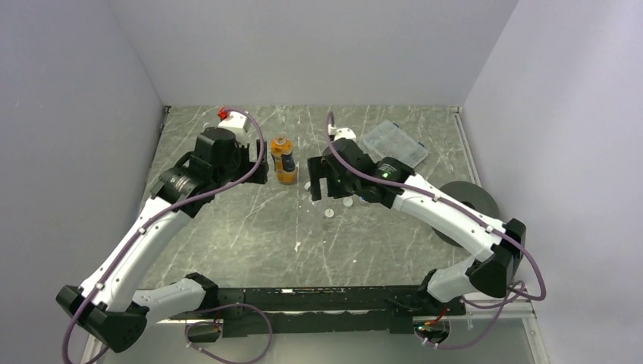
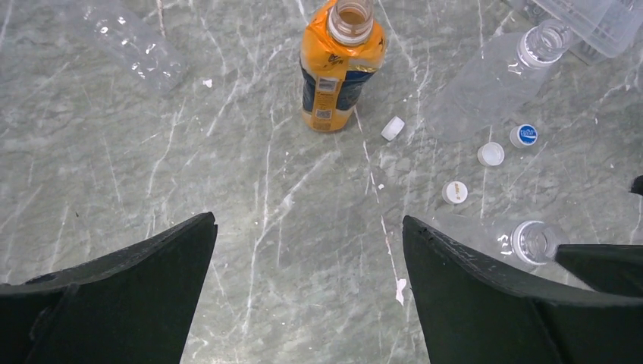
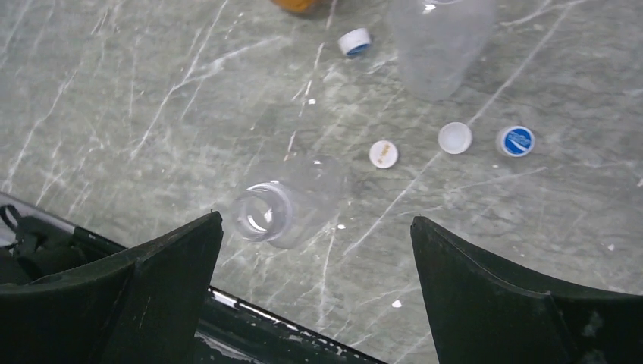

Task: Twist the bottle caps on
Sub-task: Pick up the plastic bottle at the center of the board.

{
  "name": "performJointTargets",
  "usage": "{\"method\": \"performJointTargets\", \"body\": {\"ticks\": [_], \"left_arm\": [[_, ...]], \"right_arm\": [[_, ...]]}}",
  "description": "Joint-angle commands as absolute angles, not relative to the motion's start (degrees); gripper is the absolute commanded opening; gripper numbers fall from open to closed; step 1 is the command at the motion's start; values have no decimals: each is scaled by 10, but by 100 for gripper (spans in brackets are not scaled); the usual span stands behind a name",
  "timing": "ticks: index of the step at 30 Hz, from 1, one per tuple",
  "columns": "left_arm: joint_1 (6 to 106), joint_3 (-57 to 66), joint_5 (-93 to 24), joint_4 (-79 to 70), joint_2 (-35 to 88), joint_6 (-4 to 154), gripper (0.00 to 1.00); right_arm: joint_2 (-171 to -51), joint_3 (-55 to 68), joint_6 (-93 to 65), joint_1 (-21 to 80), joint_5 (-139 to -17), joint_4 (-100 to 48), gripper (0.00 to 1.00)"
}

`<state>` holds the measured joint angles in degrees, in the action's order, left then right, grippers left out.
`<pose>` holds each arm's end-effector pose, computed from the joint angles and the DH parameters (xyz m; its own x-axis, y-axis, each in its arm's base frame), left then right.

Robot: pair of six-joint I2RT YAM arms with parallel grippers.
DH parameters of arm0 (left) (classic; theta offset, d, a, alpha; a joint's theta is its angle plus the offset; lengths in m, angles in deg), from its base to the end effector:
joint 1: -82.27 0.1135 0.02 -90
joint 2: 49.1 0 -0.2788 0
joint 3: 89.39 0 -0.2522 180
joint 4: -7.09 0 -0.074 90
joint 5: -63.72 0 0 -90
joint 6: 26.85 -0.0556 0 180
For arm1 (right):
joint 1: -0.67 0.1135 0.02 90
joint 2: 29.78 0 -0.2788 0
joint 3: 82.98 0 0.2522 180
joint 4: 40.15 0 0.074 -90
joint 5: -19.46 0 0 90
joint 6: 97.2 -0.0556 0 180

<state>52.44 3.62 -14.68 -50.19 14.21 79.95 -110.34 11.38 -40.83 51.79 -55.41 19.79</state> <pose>0.2075 -0.1061 0.3928 -0.5584 -0.0062 -0.8295 0.1886 0.9728 -0.1342 0.2044 0.2304 0.3566 -0.7302 -0.0538 -0.6812 -0.2805 0.9326 0.2270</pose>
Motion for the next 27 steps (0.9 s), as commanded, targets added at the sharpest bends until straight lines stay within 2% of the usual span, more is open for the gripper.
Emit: {"method": "performJointTargets", "body": {"ticks": [1,9,15,18,21,27], "left_arm": [[522,66,-135,-440,84,765,99],[522,77,-164,-444,54,741,99],[522,120,-195,-410,25,724,99],[522,138,-211,-392,16,721,100],[522,147,-227,-390,16,719,99],[522,177,-341,-353,23,700,99]], "right_arm": [[-1144,146,-401,545,-532,211,99],[-1224,166,-377,547,-544,205,99],[-1245,154,-379,548,-562,188,92],[-1245,147,-382,548,-567,184,84],[-1242,139,-384,548,-580,178,70],[-1221,122,-388,535,-595,182,39]]}}
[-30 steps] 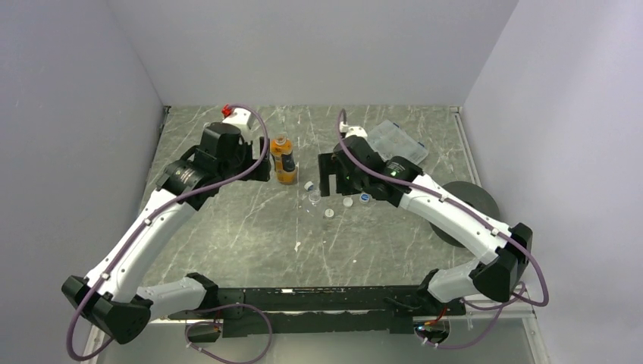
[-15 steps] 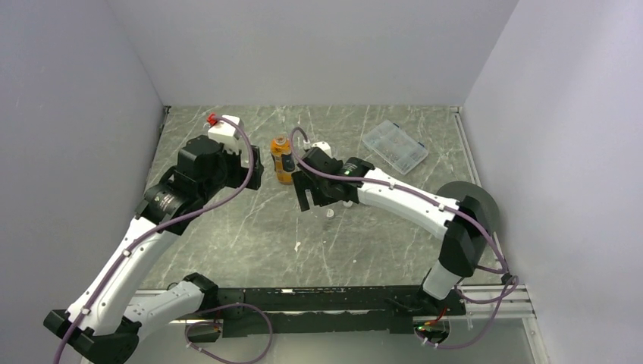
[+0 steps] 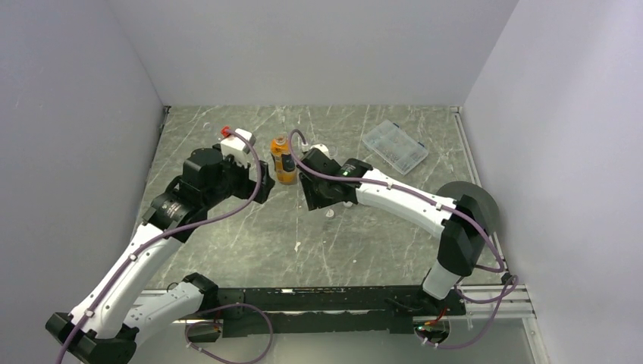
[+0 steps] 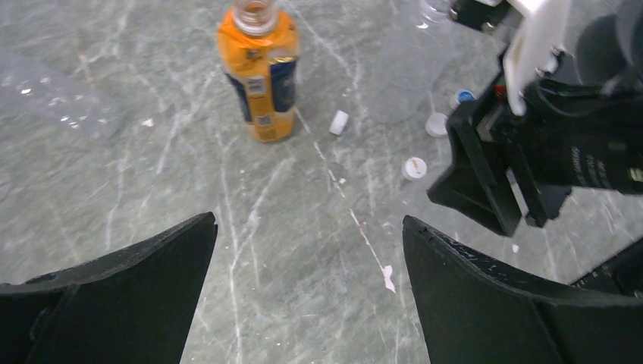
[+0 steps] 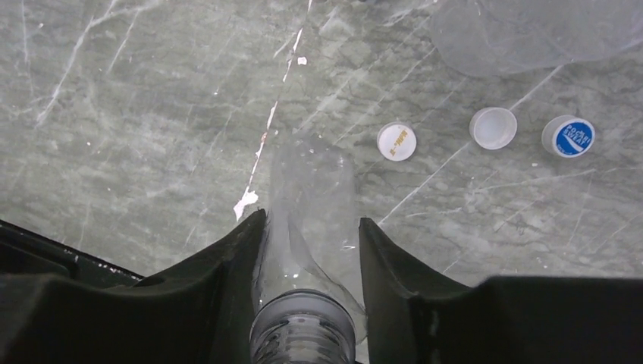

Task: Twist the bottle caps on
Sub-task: Pick up the plastic bottle at the center of the board.

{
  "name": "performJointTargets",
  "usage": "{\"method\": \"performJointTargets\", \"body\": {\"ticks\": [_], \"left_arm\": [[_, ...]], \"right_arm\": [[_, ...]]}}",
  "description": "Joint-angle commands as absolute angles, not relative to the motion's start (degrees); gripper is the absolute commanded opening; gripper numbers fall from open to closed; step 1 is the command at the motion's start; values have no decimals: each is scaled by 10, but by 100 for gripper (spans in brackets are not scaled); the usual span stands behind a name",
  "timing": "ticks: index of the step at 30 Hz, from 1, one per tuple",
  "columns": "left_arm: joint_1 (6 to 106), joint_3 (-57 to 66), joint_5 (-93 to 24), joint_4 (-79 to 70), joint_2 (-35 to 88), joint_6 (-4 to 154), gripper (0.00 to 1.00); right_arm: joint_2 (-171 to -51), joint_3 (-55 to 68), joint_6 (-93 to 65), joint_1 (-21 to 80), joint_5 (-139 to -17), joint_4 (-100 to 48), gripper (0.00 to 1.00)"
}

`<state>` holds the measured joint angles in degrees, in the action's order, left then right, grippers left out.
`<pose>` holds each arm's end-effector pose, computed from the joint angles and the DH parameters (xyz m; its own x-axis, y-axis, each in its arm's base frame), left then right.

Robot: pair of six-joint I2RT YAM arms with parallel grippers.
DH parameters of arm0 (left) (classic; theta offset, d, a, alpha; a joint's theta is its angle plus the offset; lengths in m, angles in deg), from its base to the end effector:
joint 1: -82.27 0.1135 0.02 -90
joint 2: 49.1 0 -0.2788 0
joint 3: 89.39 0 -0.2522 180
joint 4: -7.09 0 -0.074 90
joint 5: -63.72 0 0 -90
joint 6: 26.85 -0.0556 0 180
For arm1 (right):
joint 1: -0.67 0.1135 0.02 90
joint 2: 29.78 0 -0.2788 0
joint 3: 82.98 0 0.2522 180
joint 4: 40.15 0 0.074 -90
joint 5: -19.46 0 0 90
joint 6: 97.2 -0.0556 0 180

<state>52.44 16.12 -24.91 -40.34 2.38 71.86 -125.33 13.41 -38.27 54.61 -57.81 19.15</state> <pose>0.1711 -0.0966 0.3766 -0.4270 0.0703 -0.9015 0.4186 0.8991 -0.1281 0.2255 0.2888 0.2854 -0.8016 -0.2457 -0.5450 -0.3584 0.9272 0.1091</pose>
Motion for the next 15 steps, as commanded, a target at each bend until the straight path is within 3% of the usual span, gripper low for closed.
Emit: {"method": "performJointTargets", "body": {"ticks": [1,7,15], "left_arm": [[522,184,-360,-343,22,700,99],[518,223,-527,-266,10,667,99],[469,267,-625,-162,22,590,99]], "right_arm": [[-1215,121,-388,529,-600,184,35],[-1152,125,-377,487,-647,199,26],[-1077,143,-338,453,-738,211,26]]}}
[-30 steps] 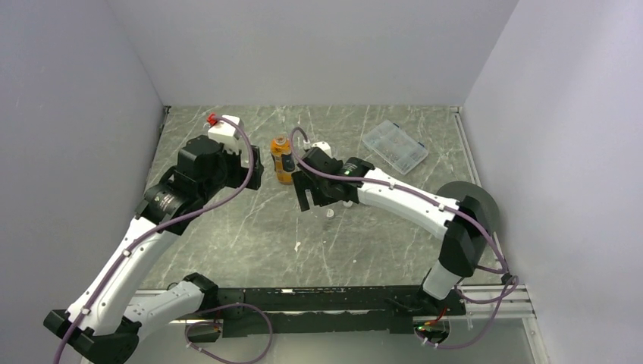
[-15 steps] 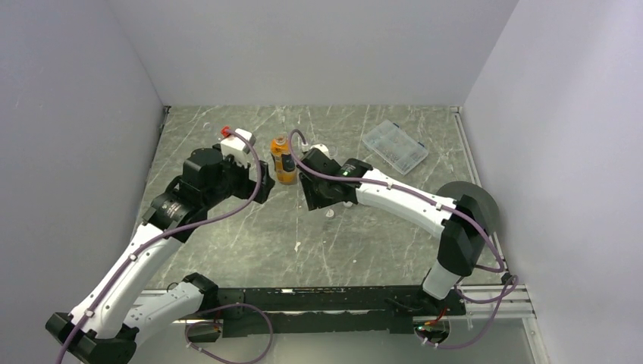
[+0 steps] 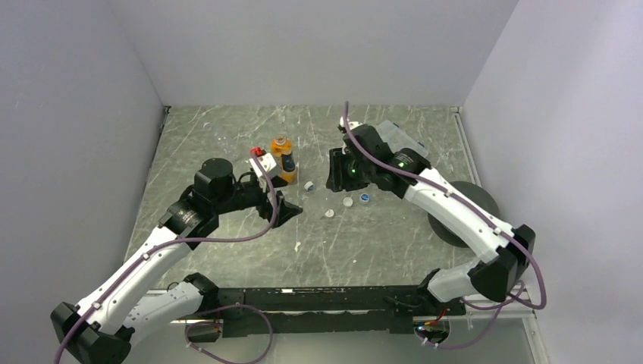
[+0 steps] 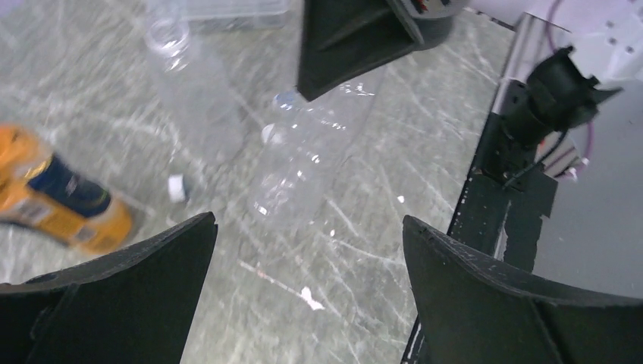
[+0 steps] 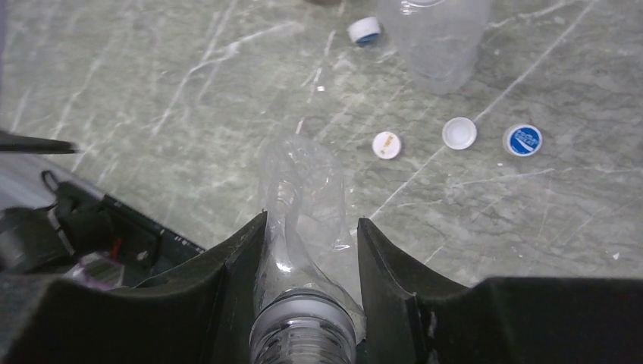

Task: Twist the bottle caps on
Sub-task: Pick up the plastic bottle at the center of the board.

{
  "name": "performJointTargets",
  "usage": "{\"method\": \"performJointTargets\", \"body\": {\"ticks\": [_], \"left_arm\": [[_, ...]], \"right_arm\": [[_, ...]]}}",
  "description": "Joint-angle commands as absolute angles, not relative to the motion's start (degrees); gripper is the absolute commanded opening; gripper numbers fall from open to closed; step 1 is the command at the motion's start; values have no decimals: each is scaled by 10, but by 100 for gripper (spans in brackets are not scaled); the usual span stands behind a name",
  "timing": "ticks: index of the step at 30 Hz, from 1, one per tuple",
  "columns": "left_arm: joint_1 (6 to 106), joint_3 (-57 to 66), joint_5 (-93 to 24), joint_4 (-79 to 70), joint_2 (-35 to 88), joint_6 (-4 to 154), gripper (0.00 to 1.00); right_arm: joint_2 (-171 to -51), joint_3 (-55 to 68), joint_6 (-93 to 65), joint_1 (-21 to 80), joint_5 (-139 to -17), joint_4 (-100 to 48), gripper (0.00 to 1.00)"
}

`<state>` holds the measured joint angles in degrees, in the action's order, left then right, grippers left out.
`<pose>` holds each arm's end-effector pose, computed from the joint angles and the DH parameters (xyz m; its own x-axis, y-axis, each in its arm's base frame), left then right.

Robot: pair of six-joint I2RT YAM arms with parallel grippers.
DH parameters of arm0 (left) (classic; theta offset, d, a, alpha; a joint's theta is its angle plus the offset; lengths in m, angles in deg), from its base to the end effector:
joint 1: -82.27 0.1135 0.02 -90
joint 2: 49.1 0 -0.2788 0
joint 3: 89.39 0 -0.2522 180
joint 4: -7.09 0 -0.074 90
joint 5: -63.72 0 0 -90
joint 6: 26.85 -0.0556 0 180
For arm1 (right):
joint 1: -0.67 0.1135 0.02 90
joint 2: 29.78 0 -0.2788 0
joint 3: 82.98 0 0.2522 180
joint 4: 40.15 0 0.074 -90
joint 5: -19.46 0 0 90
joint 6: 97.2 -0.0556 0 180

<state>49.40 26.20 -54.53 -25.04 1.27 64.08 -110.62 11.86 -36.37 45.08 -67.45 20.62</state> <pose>0.1568 -0.1327 0.3512 -0.2747 0.1605 -0.9481 0.8516 0.4983 -0.1624 0.2229 0.2141 0.3554 -0.7822 -0.0849 -0.6172 -0.3334 0.8939 0.2995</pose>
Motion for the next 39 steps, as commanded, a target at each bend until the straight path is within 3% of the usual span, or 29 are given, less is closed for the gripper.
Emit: {"method": "performJointTargets", "body": {"ticks": [1,12,30,36,39], "left_arm": [[463,268,-634,-151,31,588,99],[426,277,-673,-40,102,579,99],[414,295,-700,-18,119,599,83],[414,286,-684,-27,137,605,69],[414,285,-655,-26,143,610,56]], "right_arm": [[-1070,145,-336,453,-748,209,26],[-1023,145,-319,461,-819,185,26],[-1027,169,-316,476,-826,174,28],[-1027,170,-318,478,-820,174,30],[-1024,171,-319,478,-807,177,41]]}}
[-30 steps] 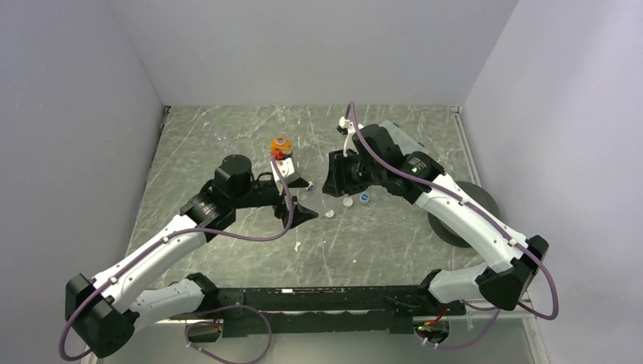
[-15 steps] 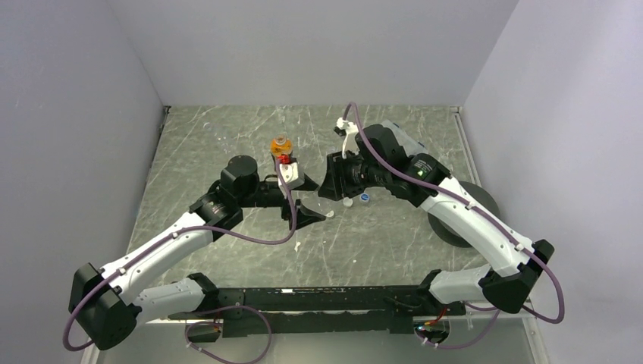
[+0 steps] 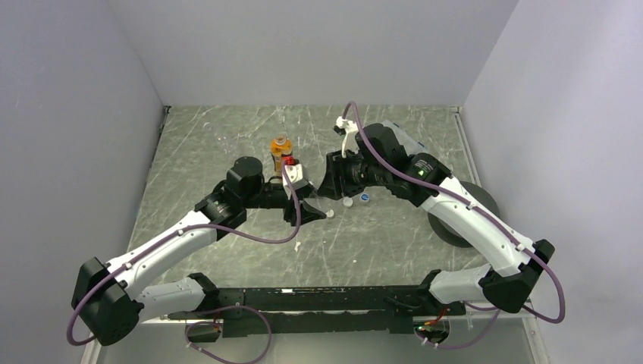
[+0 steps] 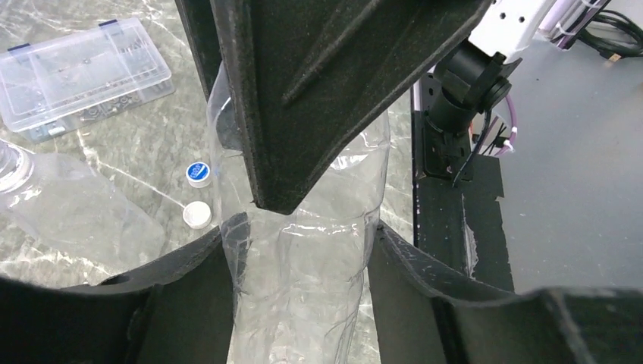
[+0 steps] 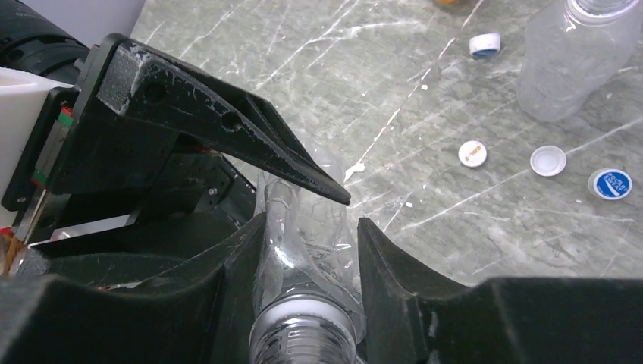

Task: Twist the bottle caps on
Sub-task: Pick up the plastic bottle at the center of the board.

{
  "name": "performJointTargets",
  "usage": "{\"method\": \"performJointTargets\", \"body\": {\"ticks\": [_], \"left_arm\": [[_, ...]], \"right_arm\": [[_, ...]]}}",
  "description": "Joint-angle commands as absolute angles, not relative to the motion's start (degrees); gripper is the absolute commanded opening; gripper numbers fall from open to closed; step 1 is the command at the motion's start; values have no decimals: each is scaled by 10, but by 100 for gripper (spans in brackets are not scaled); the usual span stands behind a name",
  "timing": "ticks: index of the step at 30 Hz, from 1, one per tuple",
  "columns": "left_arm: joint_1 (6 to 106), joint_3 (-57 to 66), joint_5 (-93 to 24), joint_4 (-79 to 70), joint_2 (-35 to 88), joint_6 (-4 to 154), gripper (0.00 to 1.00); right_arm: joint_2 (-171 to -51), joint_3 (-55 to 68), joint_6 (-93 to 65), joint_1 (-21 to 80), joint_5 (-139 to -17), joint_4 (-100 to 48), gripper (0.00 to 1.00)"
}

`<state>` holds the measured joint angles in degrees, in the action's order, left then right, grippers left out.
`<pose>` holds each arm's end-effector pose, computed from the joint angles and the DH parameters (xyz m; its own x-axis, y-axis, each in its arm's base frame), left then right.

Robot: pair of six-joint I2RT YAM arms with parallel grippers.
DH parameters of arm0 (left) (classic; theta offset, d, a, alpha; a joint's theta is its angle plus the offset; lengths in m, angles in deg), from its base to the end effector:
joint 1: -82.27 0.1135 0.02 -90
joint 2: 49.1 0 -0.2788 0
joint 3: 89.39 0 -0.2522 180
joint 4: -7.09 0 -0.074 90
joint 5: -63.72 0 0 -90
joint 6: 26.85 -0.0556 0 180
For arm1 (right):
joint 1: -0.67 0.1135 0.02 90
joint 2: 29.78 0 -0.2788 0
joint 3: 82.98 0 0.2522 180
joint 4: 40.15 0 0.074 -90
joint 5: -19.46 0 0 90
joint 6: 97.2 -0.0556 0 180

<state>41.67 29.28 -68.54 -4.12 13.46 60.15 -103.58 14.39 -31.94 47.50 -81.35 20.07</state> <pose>0.1701 -0.1951 0.3307 -0.1120 0.1470 -0.9828 0.9875 0.1270 -0.0936 0.1816 0.2088 0.4053 -0.7138 -0.1601 -0.6818 -0.5732 0.6929 0.4374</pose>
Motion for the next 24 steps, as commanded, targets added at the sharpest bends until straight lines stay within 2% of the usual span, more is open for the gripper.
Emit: {"method": "performJointTargets", "body": {"ticks": [1,4,7,12,18,21,24], "left_arm": [[414,284,-641,-28,144,612,51],[414,279,-598,-43,143,613,34],[414,279,-569,-56,133,616,23],[415,280,-530,-88,110,618,18],[426,281,-506,-145,72,609,14],[427,278,-526,-164,57,595,19],[427,263,-556,-192,54,569,31]], "right_arm": [[-1023,170,-322,478,-799,179,48],[-1016,168,-330,478,-760,188,79],[-1007,170,-336,477,-714,204,99],[-976,158,-365,427,-629,249,100],[-905,50,-374,307,-627,256,100],[-911,-18,-381,284,-644,233,98],[-940,-86,-387,269,-660,187,90]]}}
